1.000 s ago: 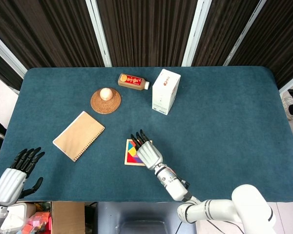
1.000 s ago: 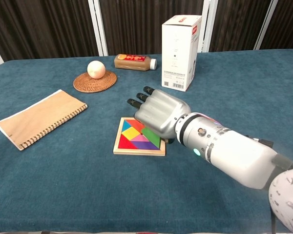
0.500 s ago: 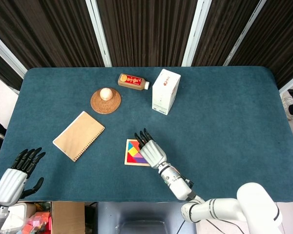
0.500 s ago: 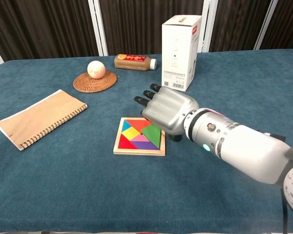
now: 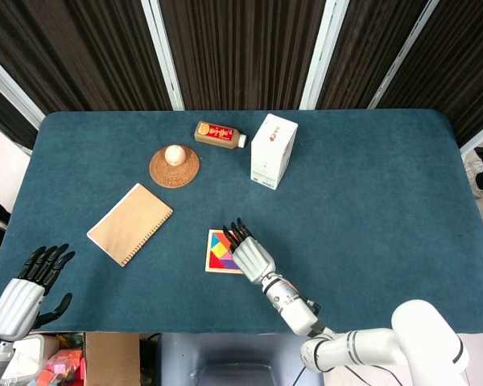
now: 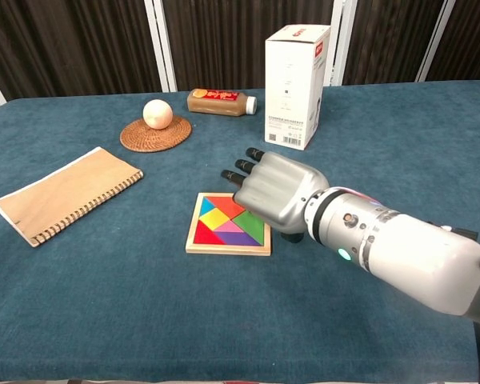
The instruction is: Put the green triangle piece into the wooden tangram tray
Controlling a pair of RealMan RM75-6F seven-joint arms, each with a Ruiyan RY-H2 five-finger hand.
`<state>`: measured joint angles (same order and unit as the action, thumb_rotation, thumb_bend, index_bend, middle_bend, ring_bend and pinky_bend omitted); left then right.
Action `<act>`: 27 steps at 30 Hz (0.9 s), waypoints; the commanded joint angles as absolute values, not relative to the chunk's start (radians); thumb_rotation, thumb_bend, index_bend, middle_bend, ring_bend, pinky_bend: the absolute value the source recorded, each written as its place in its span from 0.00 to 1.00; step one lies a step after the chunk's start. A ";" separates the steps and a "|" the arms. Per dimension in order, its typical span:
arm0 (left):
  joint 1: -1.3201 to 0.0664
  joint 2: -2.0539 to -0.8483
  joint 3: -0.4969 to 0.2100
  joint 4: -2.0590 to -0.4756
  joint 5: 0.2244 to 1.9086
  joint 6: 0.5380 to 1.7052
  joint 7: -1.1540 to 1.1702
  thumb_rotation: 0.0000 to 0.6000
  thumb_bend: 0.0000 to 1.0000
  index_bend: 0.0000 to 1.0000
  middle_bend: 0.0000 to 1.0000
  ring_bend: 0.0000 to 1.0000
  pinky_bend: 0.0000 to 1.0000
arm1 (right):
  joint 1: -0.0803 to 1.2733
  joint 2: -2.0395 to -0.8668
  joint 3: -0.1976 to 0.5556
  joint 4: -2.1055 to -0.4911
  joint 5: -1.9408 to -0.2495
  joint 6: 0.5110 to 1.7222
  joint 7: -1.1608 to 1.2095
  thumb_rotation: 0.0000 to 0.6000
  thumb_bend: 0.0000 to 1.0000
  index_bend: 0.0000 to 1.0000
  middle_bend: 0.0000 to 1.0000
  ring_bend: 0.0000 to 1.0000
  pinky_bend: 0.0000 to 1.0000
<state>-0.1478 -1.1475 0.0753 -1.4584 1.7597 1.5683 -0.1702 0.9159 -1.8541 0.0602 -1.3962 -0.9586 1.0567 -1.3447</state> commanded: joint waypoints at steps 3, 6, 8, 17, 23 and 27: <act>-0.148 -1.149 0.077 -1.461 1.764 1.569 -0.164 1.00 0.45 0.00 0.00 0.00 0.00 | 0.914 -1.848 0.061 -1.420 -0.971 1.079 -1.331 1.00 0.40 0.41 0.02 0.00 0.00; -0.147 -1.148 0.077 -1.460 1.764 1.570 -0.164 1.00 0.45 0.00 0.00 0.00 0.00 | 0.911 -1.844 0.063 -1.427 -0.975 1.086 -1.323 1.00 0.40 0.32 0.01 0.00 0.00; -0.147 -1.148 0.077 -1.459 1.765 1.571 -0.163 1.00 0.45 0.00 0.00 0.00 0.00 | 0.904 -1.834 0.068 -1.447 -0.984 1.099 -1.302 1.00 0.40 0.21 0.00 0.00 0.00; -0.134 -1.145 0.078 -1.465 1.756 1.576 -0.130 1.00 0.45 0.00 0.00 0.00 0.00 | 0.476 -1.286 -0.253 -1.951 -1.388 1.569 -0.772 1.00 0.22 0.00 0.00 0.00 0.00; -0.126 -1.167 0.073 -1.467 1.760 1.584 -0.064 1.00 0.45 0.00 0.00 0.00 0.00 | 0.191 -1.225 -0.356 -1.648 -1.536 1.849 -0.286 1.00 0.21 0.00 0.00 0.00 0.00; -0.121 -1.173 0.085 -1.491 1.778 1.580 -0.013 1.00 0.45 0.00 0.00 0.00 0.00 | 0.161 -1.207 -0.347 -1.546 -1.556 1.813 -0.144 1.00 0.20 0.00 0.00 0.00 0.00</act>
<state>-0.1241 -1.1690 0.0797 -1.4820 1.7710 1.5824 -0.0263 0.3175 -1.2592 -0.2780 -1.7405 -1.4448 1.7013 -0.3685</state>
